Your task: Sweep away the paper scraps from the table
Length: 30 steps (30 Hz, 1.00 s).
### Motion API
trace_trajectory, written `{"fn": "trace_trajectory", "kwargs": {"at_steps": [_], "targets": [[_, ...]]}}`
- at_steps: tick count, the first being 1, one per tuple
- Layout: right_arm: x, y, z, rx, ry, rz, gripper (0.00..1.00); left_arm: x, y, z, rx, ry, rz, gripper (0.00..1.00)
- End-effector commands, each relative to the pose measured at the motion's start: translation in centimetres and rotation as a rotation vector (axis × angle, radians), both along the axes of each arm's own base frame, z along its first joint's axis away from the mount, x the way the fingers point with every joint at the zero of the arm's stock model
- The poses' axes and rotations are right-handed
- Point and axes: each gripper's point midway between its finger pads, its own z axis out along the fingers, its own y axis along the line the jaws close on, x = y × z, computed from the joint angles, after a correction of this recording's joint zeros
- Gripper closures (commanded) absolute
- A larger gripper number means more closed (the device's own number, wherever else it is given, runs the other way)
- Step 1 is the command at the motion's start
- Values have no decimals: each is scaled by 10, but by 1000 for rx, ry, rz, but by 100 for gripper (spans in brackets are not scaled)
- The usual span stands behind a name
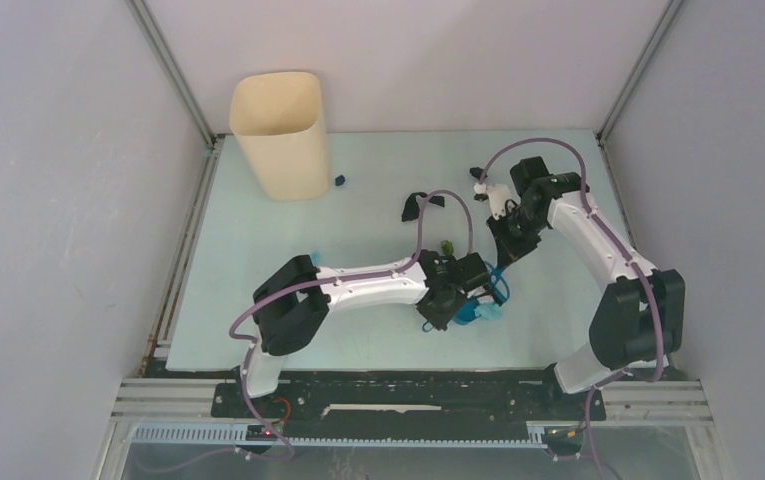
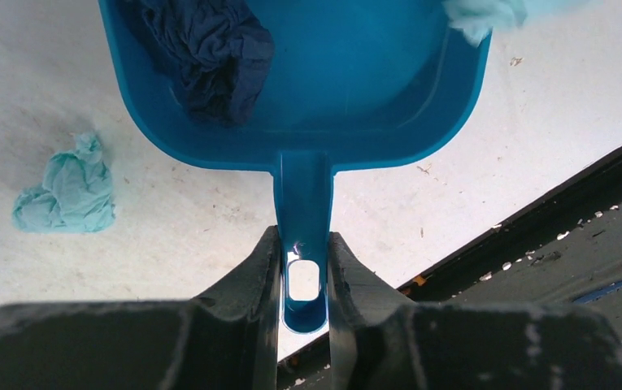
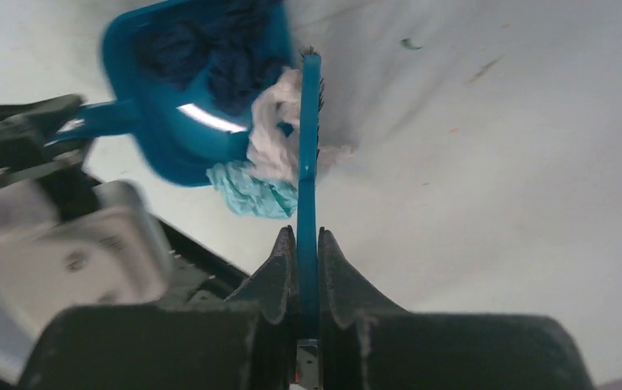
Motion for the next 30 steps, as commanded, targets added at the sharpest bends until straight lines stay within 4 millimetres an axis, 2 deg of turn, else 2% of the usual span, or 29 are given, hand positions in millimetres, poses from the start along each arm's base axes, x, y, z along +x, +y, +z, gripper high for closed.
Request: {"fn": "trace_trajectory", "kwargs": {"at_steps": [1, 5, 11, 18, 20, 21, 26, 30], "targets": [[-30, 26, 18, 158, 72, -19, 100, 6, -20, 8, -71, -21, -32, 100], [-30, 29, 30, 186, 29, -36, 100, 2, -23, 11, -99, -35, -44, 100], [2, 1, 39, 74, -145, -127, 100, -14, -22, 9, -196, -72, -104, 100], [5, -17, 68, 86, -233, -208, 100, 4, -10, 21, -241, -208, -61, 100], [-1, -27, 68, 56, -223, -243, 100, 10, 2, 35, -166, -238, -58, 100], [-7, -30, 67, 42, -204, -248, 100, 13, 15, 39, -110, -260, -55, 100], [-30, -32, 63, 42, -189, -245, 100, 11, 62, 52, 1, -289, -38, 100], [-44, -32, 63, 51, -187, -248, 100, -11, 85, 50, -20, -215, -28, 100]]}}
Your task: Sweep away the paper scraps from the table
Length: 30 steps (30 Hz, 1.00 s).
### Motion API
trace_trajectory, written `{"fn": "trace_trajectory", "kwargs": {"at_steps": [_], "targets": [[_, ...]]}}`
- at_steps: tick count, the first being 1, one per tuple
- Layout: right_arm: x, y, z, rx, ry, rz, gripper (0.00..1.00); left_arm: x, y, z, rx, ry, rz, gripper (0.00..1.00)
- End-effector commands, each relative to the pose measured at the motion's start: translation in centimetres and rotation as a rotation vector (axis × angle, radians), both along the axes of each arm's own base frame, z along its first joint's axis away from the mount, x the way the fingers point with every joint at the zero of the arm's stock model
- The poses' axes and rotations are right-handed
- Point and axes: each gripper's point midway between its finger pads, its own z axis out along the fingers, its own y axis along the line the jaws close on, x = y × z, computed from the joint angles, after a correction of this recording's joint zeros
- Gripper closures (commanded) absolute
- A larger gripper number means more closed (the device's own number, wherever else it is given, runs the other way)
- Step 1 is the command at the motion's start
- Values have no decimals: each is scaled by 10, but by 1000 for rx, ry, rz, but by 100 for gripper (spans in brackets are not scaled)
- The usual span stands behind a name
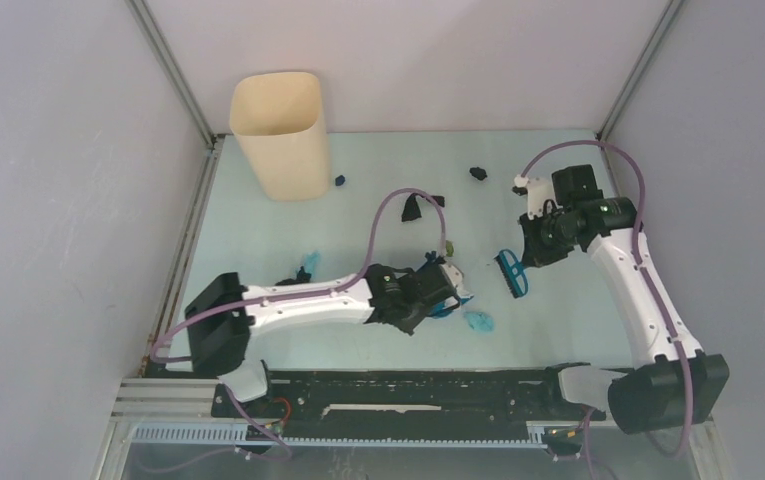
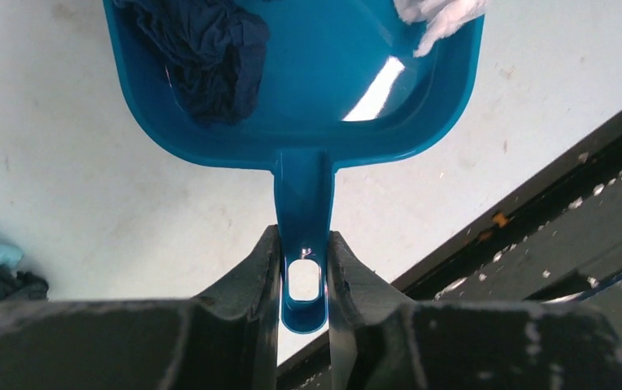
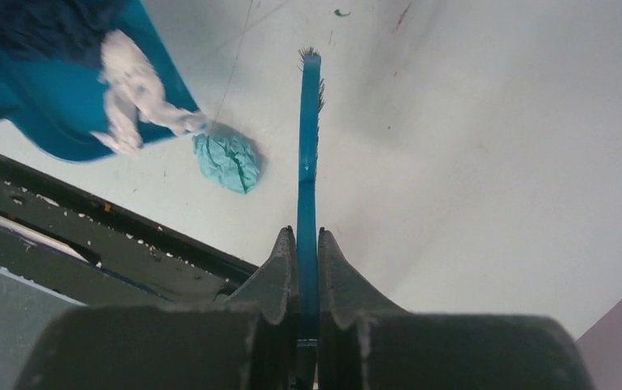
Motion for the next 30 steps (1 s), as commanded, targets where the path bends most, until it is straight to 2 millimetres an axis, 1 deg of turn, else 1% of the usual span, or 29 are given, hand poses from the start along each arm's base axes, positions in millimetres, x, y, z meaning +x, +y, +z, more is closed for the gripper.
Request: {"fn": "trace_trajectory", "kwargs": {"at_steps": [1, 3, 7, 9, 11, 12, 15, 20, 22, 24, 30], "targets": [[-19, 1, 3, 11, 3, -14, 100, -20, 36, 12, -1, 51, 13, 100], [-24, 3, -3, 10, 18, -7, 100, -37, 43, 8, -20, 98, -8, 100], [-28, 7, -19, -2, 48, 1, 100, -62, 55, 2, -18, 146, -43, 100], [-27, 8, -26, -15, 66, 10, 100, -74, 55, -3, -17, 179, -70, 100], [-26, 10, -31, -23, 81, 19, 100, -85, 49, -9, -18, 220, -109, 100], [-25, 11, -33, -25, 87, 22, 100, -87, 45, -13, -13, 230, -124, 100], [-22, 13, -38, -37, 101, 28, 100, -89, 30, -20, 11, 235, -169, 100], [-22, 13, -43, -46, 111, 20, 100, -88, 3, -26, 36, 250, -221, 100], [-28, 20, -51, -31, 132, 37, 100, -87, -6, -28, 41, 252, -232, 100], [-31, 27, -53, -25, 149, 64, 100, -85, -14, -29, 42, 253, -240, 100], [-39, 52, -45, 72, 160, 147, 100, -79, -31, -27, 33, 238, -236, 100]]}}
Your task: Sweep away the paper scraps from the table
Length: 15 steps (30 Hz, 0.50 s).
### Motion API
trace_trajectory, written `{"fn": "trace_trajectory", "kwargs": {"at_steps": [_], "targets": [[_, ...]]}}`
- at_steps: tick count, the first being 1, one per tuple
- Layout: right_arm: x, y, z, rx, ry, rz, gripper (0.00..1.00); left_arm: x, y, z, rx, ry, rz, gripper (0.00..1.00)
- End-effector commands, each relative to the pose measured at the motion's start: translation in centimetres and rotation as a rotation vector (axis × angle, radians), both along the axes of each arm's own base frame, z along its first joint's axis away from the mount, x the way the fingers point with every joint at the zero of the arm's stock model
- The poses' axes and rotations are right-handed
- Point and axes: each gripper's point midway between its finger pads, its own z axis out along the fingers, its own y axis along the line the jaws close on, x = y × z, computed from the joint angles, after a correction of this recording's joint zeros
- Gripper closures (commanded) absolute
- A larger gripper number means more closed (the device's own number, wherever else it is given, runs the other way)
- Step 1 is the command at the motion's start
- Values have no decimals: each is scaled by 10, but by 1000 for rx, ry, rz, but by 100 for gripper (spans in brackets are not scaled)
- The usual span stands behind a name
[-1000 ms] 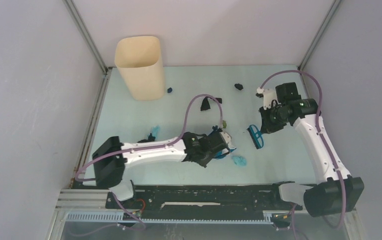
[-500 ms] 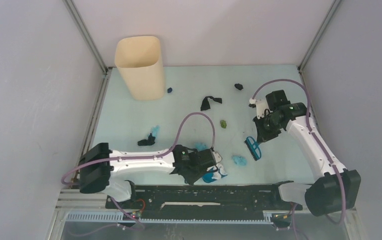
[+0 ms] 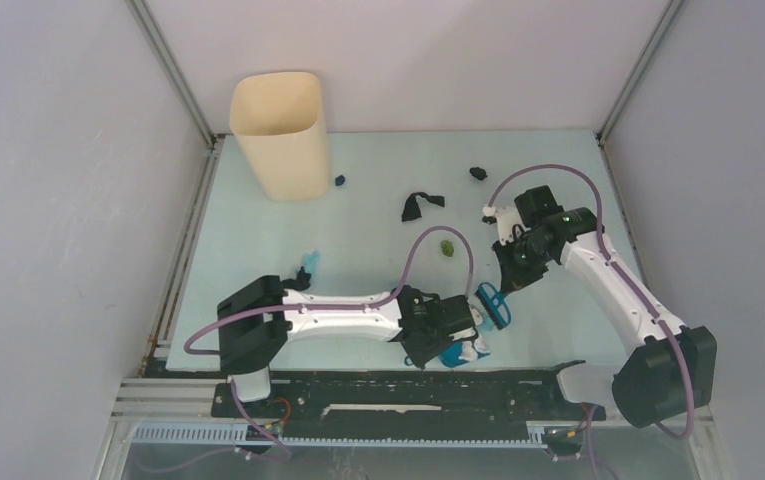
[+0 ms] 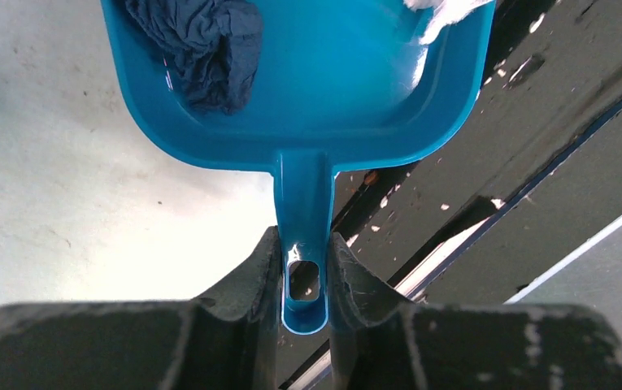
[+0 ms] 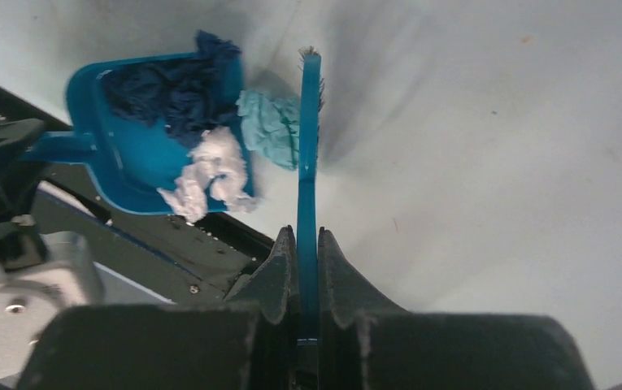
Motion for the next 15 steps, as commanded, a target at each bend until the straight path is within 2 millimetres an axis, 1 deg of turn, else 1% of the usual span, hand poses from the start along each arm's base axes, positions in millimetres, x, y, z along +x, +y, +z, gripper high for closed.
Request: {"fn": "trace_trajectory", "kwargs": {"at_steps": [1, 3, 5, 7, 11, 13, 15], "targets": [[-1, 23, 12, 109, 0, 34, 100, 4, -19, 9, -42, -16, -24, 100], [-6, 33, 16, 166, 24, 53, 100, 6, -23, 8, -48, -21, -19, 100], [-8, 38, 18, 197, 46, 57, 100, 8, -27, 9, -60, -33, -14, 100], [-7, 37, 16, 196, 56, 47, 100, 12, -32, 11, -81, -52, -5, 100], [-7, 38, 19, 218, 74, 37, 100, 28, -47, 14, -147, -136, 18, 100], [-6, 37, 29, 232, 66, 33, 100, 32, -52, 12, -160, -152, 23, 100], [-1, 32, 40, 248, 35, 13, 100, 31, -55, 10, -158, -141, 25, 100]]}}
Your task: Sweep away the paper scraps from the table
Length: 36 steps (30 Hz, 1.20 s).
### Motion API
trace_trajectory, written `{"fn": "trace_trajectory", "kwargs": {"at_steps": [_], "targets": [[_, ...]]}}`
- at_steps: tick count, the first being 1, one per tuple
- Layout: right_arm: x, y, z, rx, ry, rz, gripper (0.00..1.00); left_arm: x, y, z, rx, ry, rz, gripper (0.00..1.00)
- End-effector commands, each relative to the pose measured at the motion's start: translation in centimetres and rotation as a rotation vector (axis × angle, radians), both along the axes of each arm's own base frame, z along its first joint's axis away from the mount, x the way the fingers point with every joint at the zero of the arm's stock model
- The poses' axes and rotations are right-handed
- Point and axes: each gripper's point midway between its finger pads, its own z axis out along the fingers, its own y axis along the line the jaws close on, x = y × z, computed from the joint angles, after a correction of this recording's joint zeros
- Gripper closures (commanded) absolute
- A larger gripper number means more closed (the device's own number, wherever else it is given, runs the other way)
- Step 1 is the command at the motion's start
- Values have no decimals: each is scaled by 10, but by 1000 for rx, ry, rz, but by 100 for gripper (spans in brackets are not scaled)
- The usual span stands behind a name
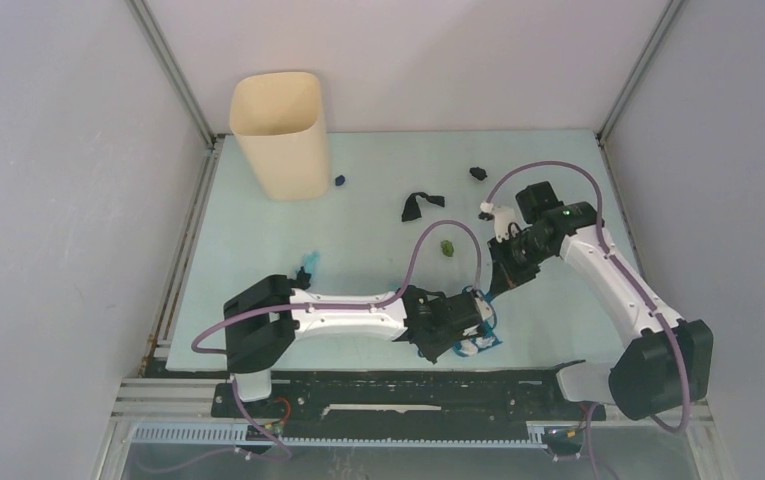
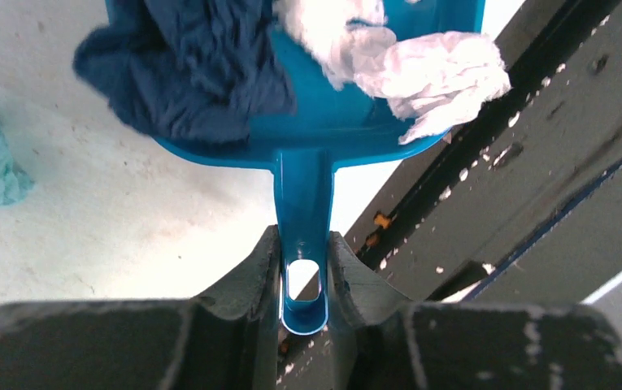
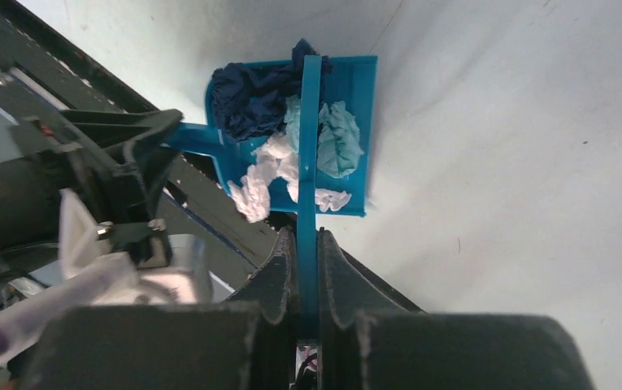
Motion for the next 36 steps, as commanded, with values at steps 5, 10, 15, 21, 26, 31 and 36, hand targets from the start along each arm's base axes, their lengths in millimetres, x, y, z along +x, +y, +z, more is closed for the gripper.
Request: {"fn": "trace_trajectory", "kwargs": {"at_steps": [5, 10, 15, 21, 26, 31, 36], "targets": [[24, -12, 43, 99, -110, -88, 100, 14, -25, 6, -91, -73, 16, 100], [23, -21, 34, 99, -52, -107, 100, 17, -23, 4, -104, -93, 25, 100], [21, -24, 48, 116, -61, -104, 100, 28, -23, 8, -97, -142, 55, 100], [34, -44, 81, 144, -198, -181, 100, 40, -12, 7, -86, -194, 101, 100], [45, -73, 81, 136, -194, -359, 100, 57, -7, 17, -86, -214, 151, 100], [53, -99, 73, 151, -202, -500, 100, 66, -12, 36, -147, -210, 185, 100], [49, -106, 67, 173, -238, -552, 100, 70, -18, 51, -207, -204, 201, 100]]}}
